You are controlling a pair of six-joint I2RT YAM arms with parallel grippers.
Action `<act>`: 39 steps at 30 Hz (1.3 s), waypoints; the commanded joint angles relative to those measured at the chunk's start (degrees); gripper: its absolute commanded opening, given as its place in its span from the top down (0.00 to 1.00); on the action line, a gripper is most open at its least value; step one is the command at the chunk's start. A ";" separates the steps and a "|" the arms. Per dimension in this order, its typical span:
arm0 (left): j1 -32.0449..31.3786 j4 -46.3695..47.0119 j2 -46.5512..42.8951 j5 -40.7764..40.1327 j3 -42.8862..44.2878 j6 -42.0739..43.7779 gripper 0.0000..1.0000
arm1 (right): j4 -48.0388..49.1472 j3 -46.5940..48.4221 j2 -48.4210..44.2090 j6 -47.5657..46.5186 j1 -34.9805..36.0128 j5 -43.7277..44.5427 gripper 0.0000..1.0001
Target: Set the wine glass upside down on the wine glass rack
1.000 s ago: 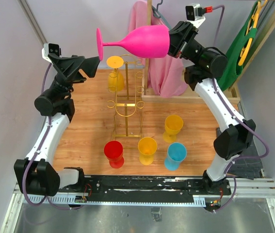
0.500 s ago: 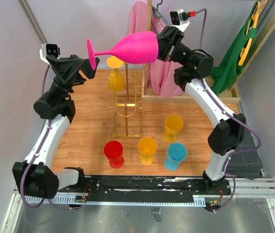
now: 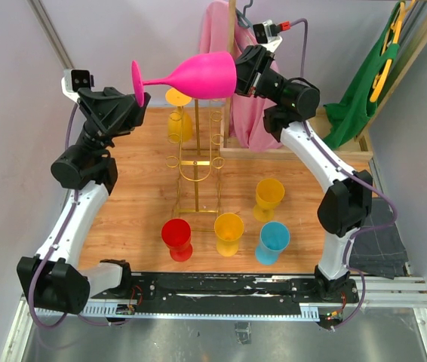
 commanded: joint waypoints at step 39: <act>4.98 -19.82 -2.27 6.09 12.66 10.27 1.00 | -9.58 -18.38 -20.06 -17.04 -5.24 -5.97 0.63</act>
